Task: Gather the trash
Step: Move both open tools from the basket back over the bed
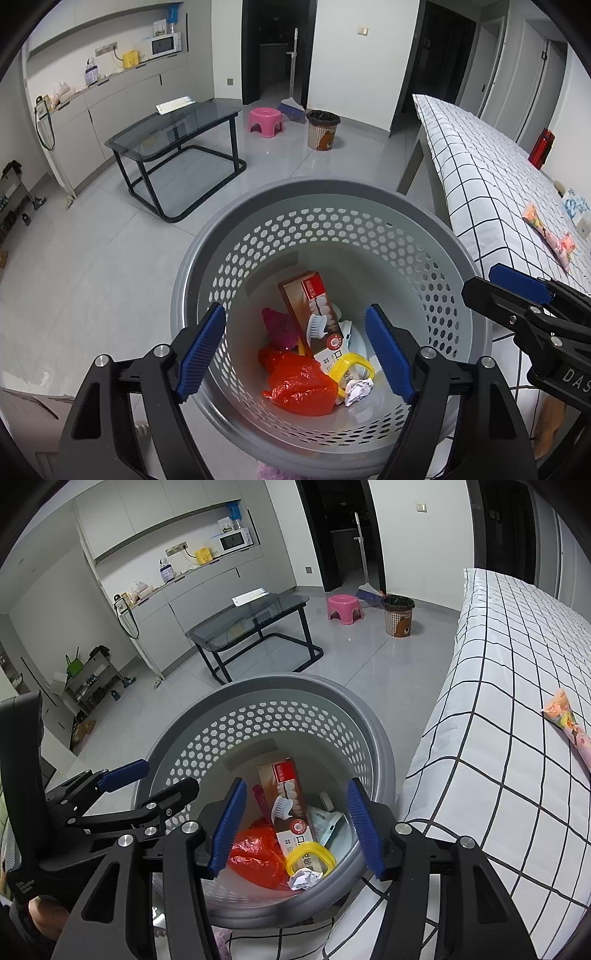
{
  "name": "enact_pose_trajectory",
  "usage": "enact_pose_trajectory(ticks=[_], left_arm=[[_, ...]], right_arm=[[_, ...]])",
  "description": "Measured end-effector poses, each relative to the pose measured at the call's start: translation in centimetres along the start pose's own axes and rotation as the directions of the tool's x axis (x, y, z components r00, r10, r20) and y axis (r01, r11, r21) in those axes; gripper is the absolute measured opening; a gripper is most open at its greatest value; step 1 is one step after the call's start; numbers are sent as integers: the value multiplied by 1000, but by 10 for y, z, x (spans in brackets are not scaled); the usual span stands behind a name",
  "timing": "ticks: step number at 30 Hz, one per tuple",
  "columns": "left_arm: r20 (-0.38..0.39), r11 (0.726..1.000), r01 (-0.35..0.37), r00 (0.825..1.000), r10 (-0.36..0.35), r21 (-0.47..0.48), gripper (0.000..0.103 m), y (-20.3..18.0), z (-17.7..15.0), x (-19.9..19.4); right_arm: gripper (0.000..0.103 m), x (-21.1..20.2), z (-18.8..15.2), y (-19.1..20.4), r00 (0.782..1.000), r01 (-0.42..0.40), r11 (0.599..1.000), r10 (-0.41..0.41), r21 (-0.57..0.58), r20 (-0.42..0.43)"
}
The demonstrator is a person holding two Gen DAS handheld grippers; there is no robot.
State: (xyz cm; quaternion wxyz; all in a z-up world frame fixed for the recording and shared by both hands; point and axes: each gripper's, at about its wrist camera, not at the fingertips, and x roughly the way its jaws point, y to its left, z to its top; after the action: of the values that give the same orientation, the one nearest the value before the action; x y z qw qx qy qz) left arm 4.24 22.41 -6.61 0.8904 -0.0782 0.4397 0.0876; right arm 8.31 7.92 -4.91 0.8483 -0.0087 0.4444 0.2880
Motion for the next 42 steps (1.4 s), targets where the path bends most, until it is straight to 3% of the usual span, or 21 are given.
enact_pose_trajectory(ticks=[6, 12, 19, 27, 33, 42], left_arm=[[13, 1000, -6, 1000, 6, 2, 82, -1, 1, -4], [30, 1000, -2, 1000, 2, 12, 87, -9, 2, -10], [67, 999, 21, 997, -23, 37, 92, -29, 8, -22], [92, 993, 83, 992, -91, 89, 93, -80, 20, -28], [96, 975, 161, 980, -177, 154, 94, -138, 28, -29], [94, 953, 216, 966, -241, 214, 96, -223, 37, -26]], right_arm=[[57, -3, 1, -1, 1000, 3, 1000, -3, 2, 8], [65, -14, -1, -4, 999, 14, 1000, -14, 3, 33], [72, -43, -6, -21, 994, 71, 997, -74, 34, 82], [75, -95, -25, -74, 969, 201, 973, -215, 111, 125], [75, -132, -43, -136, 931, 324, 929, -346, 177, 115], [77, -162, -51, -220, 899, 385, 884, -424, 264, 109]])
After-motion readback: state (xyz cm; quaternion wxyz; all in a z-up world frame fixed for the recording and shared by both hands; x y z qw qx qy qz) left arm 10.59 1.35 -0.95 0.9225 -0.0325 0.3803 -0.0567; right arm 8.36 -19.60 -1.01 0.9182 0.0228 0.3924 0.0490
